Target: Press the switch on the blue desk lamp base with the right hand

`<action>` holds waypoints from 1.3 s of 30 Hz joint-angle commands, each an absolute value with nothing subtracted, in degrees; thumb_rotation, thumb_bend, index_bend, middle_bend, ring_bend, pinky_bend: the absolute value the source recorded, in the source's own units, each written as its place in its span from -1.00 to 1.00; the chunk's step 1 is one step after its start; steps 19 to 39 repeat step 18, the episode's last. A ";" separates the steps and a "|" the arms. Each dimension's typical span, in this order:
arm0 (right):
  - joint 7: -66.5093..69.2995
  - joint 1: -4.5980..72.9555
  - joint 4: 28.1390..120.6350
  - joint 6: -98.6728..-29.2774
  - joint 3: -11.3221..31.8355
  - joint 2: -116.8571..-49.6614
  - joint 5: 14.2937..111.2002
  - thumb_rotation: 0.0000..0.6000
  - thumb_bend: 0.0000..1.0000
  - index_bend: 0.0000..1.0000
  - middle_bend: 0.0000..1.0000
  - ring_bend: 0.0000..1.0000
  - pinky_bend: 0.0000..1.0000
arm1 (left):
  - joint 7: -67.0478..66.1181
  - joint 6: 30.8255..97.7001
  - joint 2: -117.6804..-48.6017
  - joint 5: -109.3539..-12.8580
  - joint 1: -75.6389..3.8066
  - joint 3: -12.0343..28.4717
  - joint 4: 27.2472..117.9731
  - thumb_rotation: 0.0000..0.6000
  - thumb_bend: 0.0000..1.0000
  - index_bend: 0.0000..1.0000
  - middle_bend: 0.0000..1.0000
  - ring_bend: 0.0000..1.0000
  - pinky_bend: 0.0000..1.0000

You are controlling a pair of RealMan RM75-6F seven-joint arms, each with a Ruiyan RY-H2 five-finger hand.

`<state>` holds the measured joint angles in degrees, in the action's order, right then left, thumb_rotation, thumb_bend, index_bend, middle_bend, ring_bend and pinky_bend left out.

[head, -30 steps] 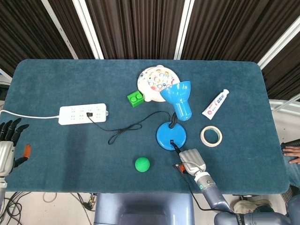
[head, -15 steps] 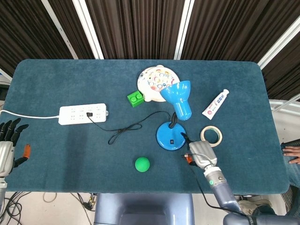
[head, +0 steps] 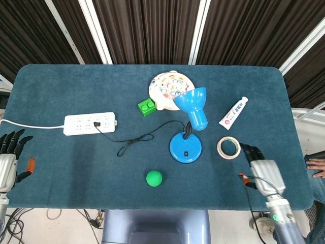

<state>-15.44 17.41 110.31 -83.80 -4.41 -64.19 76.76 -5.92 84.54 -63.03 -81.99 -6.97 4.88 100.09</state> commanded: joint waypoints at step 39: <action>-4.80 5.95 94.19 -96.97 -5.04 -61.25 90.55 1.00 -0.36 -1.00 -0.88 -0.86 -1.00 | -6.34 84.35 -62.80 -82.60 -6.87 4.26 100.44 1.00 -0.02 -0.64 -0.93 -1.00 -1.00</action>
